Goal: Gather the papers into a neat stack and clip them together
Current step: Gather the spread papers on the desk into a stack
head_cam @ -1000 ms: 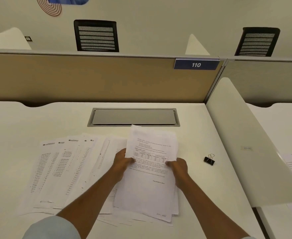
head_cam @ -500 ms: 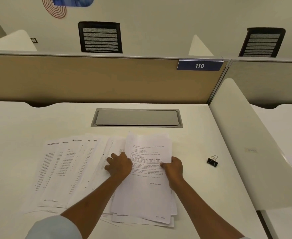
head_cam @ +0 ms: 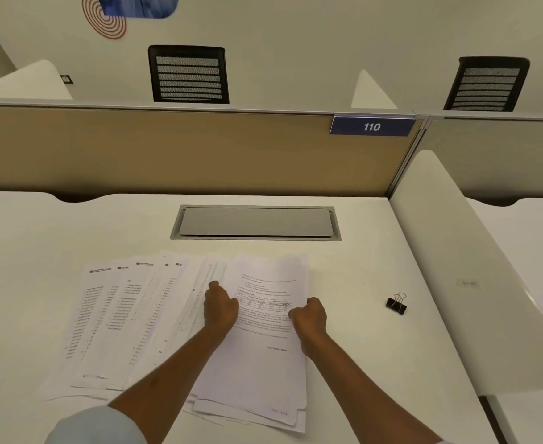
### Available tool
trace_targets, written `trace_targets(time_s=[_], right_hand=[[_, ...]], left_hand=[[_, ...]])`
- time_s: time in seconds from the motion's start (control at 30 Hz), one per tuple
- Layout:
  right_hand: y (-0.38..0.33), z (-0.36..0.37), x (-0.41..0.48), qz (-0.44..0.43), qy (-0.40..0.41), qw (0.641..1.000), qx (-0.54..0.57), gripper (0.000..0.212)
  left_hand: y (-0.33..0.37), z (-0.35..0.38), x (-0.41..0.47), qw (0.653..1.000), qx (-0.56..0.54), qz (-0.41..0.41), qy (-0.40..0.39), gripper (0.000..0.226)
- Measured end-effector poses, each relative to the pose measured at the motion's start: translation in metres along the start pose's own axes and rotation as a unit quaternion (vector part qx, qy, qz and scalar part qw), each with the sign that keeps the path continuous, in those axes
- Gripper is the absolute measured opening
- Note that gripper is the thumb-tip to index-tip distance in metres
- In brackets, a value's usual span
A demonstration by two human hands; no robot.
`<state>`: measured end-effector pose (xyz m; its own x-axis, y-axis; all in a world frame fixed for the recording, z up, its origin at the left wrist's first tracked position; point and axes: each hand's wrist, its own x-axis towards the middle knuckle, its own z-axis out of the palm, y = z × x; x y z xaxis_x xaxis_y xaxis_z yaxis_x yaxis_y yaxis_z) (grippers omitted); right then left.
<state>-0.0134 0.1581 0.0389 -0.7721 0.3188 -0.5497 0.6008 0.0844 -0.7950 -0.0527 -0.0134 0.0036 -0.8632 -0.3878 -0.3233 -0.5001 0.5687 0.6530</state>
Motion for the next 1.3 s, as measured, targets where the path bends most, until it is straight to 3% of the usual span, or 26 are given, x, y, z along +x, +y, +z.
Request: trace_targets(time_s=[0.1, 0.27, 0.53, 0.7, 0.87, 1.07, 1.17, 1.3], right_hand=[[0.002, 0.003, -0.001, 0.001, -0.001, 1.0, 0.003, 0.017], [0.005, 0.006, -0.01, -0.031, -0.003, 0.999, 0.006, 0.024], [0.015, 0.015, -0.008, -0.052, 0.023, 0.997, -0.052, 0.021], [0.032, 0.027, 0.022, -0.024, 0.049, 0.994, -0.097, 0.023], [0.014, 0.02, 0.004, 0.002, 0.036, 0.999, -0.002, 0.023], [0.013, 0.022, 0.01, 0.057, -0.002, 0.995, 0.08, 0.027], [0.015, 0.026, 0.011, 0.069, -0.012, 0.995, 0.077, 0.029], [0.016, 0.032, 0.009, 0.058, 0.0, 0.995, 0.076, 0.025]], left_hand=[[-0.004, -0.002, 0.001, 0.999, 0.035, 0.002, 0.011, 0.05], [-0.005, -0.011, 0.001, 0.971, 0.236, 0.026, 0.039, 0.034], [-0.013, -0.014, 0.009, 0.96, 0.277, 0.019, 0.036, 0.043], [-0.012, -0.017, 0.012, 0.987, 0.158, 0.015, 0.021, 0.045], [-0.016, -0.027, 0.01, 0.999, -0.039, 0.036, 0.003, 0.053], [-0.023, -0.042, 0.013, 0.986, -0.154, -0.06, -0.01, 0.078], [-0.025, -0.045, 0.017, 0.984, -0.158, -0.076, -0.017, 0.065], [-0.029, -0.045, 0.02, 0.997, -0.068, -0.029, -0.031, 0.034]])
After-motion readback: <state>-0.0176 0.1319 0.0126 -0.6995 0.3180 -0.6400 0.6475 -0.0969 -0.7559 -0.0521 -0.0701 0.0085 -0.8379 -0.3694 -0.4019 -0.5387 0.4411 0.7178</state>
